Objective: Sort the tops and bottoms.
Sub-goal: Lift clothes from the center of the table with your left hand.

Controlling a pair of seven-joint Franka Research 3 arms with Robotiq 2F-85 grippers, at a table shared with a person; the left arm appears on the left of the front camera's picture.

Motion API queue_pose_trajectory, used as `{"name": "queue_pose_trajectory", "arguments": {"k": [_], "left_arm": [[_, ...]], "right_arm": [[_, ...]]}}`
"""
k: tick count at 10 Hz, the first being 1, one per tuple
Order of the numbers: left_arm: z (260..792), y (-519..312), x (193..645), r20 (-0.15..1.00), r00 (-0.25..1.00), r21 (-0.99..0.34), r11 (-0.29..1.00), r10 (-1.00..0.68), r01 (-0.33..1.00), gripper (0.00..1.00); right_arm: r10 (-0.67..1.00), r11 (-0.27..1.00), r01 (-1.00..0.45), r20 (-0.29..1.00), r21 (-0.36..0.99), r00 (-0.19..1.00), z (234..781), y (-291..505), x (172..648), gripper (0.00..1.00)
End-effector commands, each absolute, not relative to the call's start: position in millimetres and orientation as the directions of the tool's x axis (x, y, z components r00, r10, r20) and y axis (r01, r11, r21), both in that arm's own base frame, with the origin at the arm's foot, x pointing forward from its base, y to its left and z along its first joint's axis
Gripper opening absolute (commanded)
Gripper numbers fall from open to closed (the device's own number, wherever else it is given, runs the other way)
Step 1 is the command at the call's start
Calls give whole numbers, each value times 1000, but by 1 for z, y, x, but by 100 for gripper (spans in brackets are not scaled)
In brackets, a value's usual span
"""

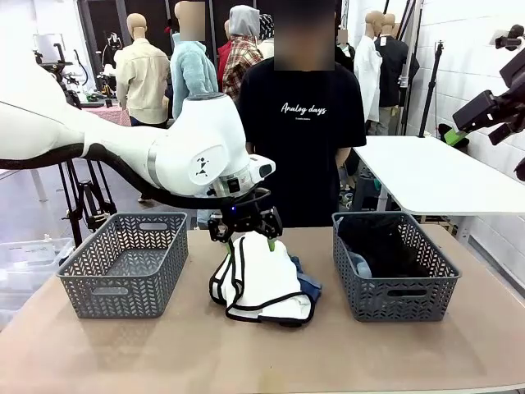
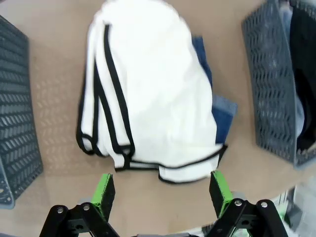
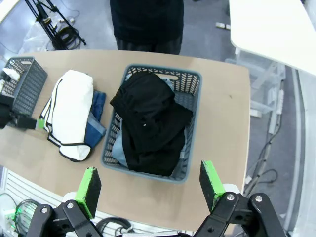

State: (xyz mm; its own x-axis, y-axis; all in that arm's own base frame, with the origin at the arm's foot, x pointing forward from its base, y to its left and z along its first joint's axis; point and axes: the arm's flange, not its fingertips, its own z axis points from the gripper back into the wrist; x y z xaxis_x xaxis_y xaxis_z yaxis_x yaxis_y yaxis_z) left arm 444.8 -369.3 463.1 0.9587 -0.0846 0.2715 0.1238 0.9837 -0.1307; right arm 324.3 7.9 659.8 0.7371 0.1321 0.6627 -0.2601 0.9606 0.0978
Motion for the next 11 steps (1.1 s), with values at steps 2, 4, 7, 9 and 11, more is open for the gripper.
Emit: {"name": "queue_pose_trajectory", "arguments": {"k": [2, 4, 7, 9, 11], "left_arm": [[449, -414, 483, 439, 897, 18, 997, 57, -72, 100], [419, -420, 514, 416, 900, 84, 980, 131, -182, 100], [393, -418, 528, 353, 910, 25, 970, 216, -240, 100], [388, -416, 532, 313, 920, -35, 971, 236, -237, 100], [382, -412, 530, 282, 926, -62, 968, 250, -242, 100]], "right_arm": [[133, 961, -260, 662, 97, 738, 659, 8, 324, 100], [133, 961, -260, 662, 97, 738, 659, 8, 324, 100], [133, 961, -260, 662, 97, 738, 659, 8, 324, 100], [133, 961, -260, 662, 97, 738, 659, 8, 324, 100], [133, 961, -260, 662, 97, 738, 659, 8, 324, 100]]}}
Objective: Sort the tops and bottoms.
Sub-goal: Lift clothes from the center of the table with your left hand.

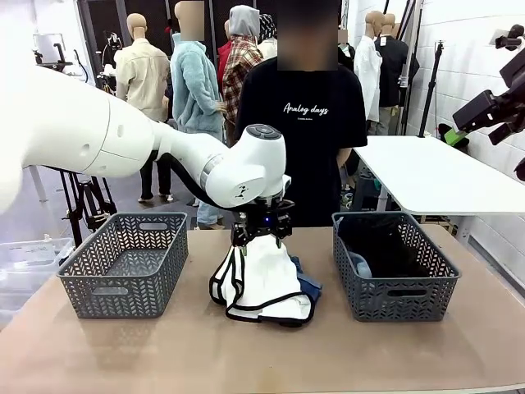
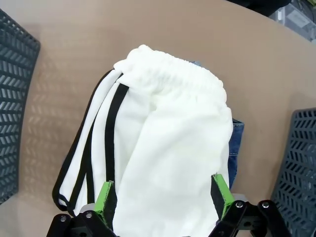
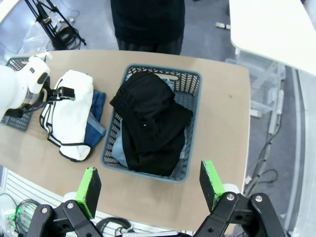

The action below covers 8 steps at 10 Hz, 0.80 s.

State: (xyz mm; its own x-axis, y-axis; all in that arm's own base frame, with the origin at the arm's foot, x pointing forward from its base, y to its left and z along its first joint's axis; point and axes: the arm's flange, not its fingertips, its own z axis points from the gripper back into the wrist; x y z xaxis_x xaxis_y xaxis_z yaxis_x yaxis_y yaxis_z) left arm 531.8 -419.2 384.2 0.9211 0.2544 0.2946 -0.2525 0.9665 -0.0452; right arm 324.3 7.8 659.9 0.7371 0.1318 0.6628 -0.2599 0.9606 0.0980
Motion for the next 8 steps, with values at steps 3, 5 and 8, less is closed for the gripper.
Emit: {"name": "queue_pose_trajectory", "arguments": {"k": [3, 5, 8], "left_arm": [[365, -406, 525, 256, 938, -49, 972, 235, -230, 100], [364, -404, 526, 250, 944, -83, 976, 217, -203, 100], [361, -404, 525, 235, 952, -80, 980, 195, -181, 44]], "right_arm": [[133, 961, -260, 662, 97, 738, 659, 8, 324, 100], [133, 961, -260, 662, 97, 738, 659, 8, 324, 100], [133, 961, -260, 662, 97, 738, 659, 8, 324, 100]]}}
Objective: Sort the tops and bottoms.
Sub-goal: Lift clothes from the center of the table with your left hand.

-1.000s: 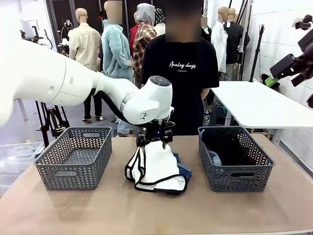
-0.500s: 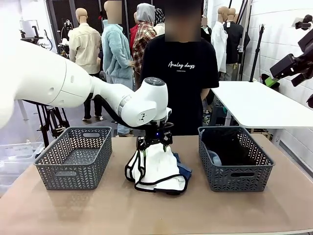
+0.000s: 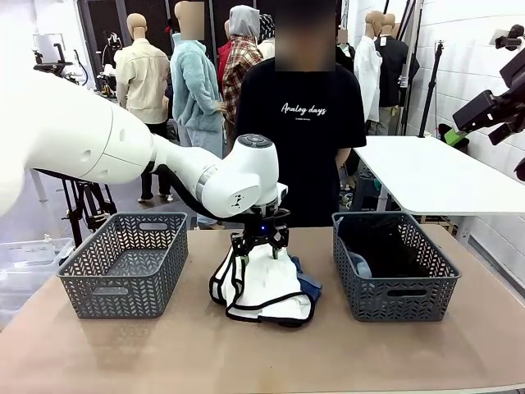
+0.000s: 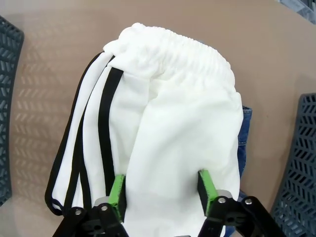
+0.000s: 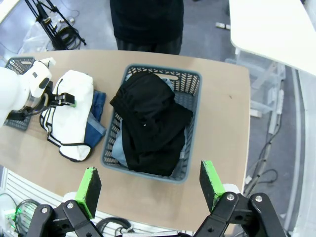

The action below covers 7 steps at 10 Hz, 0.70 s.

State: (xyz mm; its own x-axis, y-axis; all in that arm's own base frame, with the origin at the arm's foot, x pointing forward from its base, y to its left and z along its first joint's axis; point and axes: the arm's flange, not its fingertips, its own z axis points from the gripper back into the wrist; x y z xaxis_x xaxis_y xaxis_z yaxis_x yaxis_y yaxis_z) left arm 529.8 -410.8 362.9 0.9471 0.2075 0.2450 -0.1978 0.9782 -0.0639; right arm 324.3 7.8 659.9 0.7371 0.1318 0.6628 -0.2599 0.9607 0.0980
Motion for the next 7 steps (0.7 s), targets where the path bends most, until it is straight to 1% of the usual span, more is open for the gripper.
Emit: {"name": "queue_pose_trajectory", "arguments": {"k": [1, 2, 3, 7], "left_arm": [[360, -405, 524, 233, 954, -79, 981, 191, -177, 25], [363, -406, 523, 240, 953, -75, 982, 187, -174, 6], [366, -406, 523, 248, 951, -69, 982, 186, -174, 0], [369, -402, 520, 243, 948, -71, 978, 206, -195, 0]], "right_arm": [[133, 961, -260, 662, 97, 738, 659, 8, 324, 100], [133, 961, -260, 662, 97, 738, 659, 8, 324, 100], [133, 961, -260, 662, 97, 738, 659, 8, 324, 100], [133, 961, -260, 662, 97, 738, 659, 8, 324, 100]]}}
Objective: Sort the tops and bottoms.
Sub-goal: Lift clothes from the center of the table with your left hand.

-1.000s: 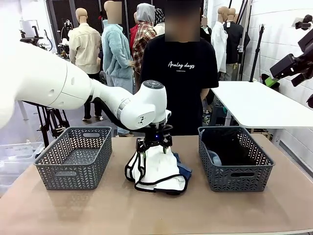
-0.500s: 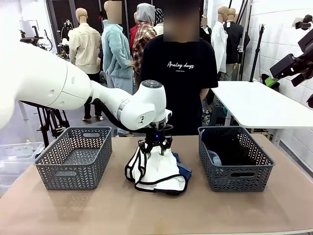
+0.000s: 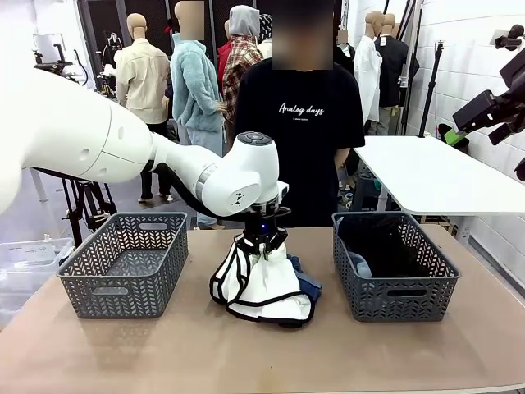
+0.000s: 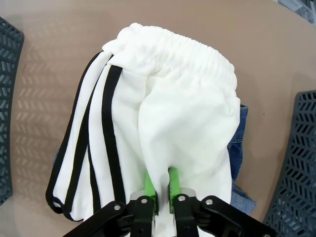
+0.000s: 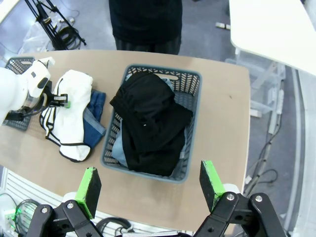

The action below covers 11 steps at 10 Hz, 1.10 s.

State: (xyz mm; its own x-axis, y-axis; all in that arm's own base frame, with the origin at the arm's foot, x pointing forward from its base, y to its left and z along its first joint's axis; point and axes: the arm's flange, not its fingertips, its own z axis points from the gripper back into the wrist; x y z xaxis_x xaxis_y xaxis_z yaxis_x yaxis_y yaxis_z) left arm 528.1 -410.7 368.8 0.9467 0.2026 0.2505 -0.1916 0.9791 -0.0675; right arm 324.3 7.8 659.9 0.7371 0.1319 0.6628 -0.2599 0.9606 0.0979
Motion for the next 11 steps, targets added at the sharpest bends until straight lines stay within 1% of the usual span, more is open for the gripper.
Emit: {"name": "queue_pose_trajectory", "arguments": {"k": [1, 3, 5, 7, 9, 10, 11], "left_arm": [[371, -400, 520, 246, 942, -80, 974, 227, -214, 0], [382, -397, 518, 252, 938, -81, 971, 237, -224, 0], [416, -396, 502, 226, 939, -99, 965, 258, -242, 0], [475, -397, 481, 284, 925, -94, 968, 251, -234, 0], [530, -402, 458, 364, 909, -80, 979, 205, -189, 0], [557, -405, 446, 421, 889, -88, 984, 179, -157, 0], [572, -409, 436, 426, 890, -116, 985, 163, -125, 0]], "right_arm": [[133, 961, -260, 662, 97, 738, 659, 8, 324, 100], [133, 961, -260, 662, 97, 738, 659, 8, 324, 100], [133, 961, -260, 662, 97, 738, 659, 8, 324, 100], [133, 961, -260, 662, 97, 738, 659, 8, 324, 100], [133, 961, -260, 662, 97, 738, 659, 8, 324, 100], [133, 961, -260, 662, 97, 738, 659, 8, 324, 100], [133, 961, -260, 662, 97, 738, 659, 8, 324, 100]]}}
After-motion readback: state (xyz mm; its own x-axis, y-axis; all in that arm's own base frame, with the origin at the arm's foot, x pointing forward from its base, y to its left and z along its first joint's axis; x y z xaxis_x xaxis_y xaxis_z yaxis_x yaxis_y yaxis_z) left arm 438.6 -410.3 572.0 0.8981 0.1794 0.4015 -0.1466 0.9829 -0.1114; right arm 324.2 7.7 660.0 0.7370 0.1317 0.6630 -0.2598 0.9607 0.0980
